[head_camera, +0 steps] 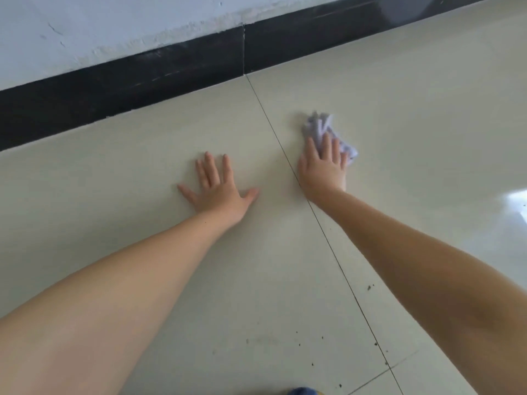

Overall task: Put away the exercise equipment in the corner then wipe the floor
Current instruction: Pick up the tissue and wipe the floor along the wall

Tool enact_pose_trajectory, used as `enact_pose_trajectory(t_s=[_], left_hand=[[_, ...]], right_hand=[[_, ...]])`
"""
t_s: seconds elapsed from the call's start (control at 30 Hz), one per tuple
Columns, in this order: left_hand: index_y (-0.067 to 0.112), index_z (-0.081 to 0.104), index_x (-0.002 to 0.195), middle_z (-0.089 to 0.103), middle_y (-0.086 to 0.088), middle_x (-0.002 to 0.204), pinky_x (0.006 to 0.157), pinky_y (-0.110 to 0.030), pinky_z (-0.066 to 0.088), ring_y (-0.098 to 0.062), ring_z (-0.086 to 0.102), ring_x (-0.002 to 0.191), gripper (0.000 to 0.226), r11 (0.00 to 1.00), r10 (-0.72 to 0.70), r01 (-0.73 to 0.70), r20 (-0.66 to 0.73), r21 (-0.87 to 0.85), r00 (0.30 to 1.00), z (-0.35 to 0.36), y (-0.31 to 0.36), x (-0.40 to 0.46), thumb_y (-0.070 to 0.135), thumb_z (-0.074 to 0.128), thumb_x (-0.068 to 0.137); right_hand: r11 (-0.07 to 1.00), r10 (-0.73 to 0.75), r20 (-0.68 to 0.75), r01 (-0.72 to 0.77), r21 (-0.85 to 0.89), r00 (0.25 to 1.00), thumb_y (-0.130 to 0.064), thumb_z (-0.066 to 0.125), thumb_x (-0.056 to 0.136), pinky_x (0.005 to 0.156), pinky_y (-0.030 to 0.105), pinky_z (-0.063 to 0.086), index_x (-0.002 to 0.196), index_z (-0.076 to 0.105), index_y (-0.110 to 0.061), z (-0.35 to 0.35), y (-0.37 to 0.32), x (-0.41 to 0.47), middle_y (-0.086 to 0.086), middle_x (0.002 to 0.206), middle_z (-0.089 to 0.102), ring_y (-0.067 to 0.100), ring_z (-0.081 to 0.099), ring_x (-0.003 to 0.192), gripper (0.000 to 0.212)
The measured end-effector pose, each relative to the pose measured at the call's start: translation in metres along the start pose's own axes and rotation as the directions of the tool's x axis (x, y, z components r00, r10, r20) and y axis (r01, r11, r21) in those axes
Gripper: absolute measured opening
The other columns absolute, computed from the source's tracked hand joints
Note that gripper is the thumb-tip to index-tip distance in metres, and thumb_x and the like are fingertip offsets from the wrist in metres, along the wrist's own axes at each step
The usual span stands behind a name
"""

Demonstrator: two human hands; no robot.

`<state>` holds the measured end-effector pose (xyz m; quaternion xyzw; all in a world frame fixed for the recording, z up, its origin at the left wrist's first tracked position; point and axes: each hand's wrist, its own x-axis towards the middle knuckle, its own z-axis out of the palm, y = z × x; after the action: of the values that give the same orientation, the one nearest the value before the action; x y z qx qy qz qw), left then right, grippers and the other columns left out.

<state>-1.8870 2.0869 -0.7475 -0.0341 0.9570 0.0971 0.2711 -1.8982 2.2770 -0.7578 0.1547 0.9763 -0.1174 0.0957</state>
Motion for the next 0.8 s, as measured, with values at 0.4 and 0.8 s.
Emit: enact_pose_trajectory(t_s=[0.4, 0.8], left_hand=[[0.019, -0.039, 0.138, -0.051, 0.001, 0.139, 0.105, -0.066, -0.013, -0.024, -0.04, 0.135, 0.137, 1.0, -0.002, 0.003, 0.168, -0.002, 0.986, 0.001, -0.009, 0.003, 0.08, 0.057, 0.061], [0.012, -0.027, 0.144, -0.041, -0.005, 0.148, 0.106, -0.065, -0.013, -0.025, -0.039, 0.135, 0.131, 0.997, -0.075, 0.062, 0.287, 0.053, 0.955, -0.011, 0.001, -0.001, 0.08, 0.053, 0.065]], right_hand=[[0.976, -0.194, 0.043, 0.197, -0.089, 0.98, -0.031, 0.025, 0.101, 0.119, 0.043, 0.0, 0.152, 0.012, -0.029, -0.044, 0.035, 0.157, 0.009, 0.16, 0.007, 0.026, 0.003, 0.147, 0.052], [0.704, -0.61, 0.455, 0.707, -0.063, 0.649, -0.04, 0.018, 0.103, 0.117, 0.048, -0.009, 0.152, -0.003, -0.023, -0.002, -0.106, 0.012, 0.006, 0.159, -0.013, 0.025, -0.016, 0.146, 0.057]])
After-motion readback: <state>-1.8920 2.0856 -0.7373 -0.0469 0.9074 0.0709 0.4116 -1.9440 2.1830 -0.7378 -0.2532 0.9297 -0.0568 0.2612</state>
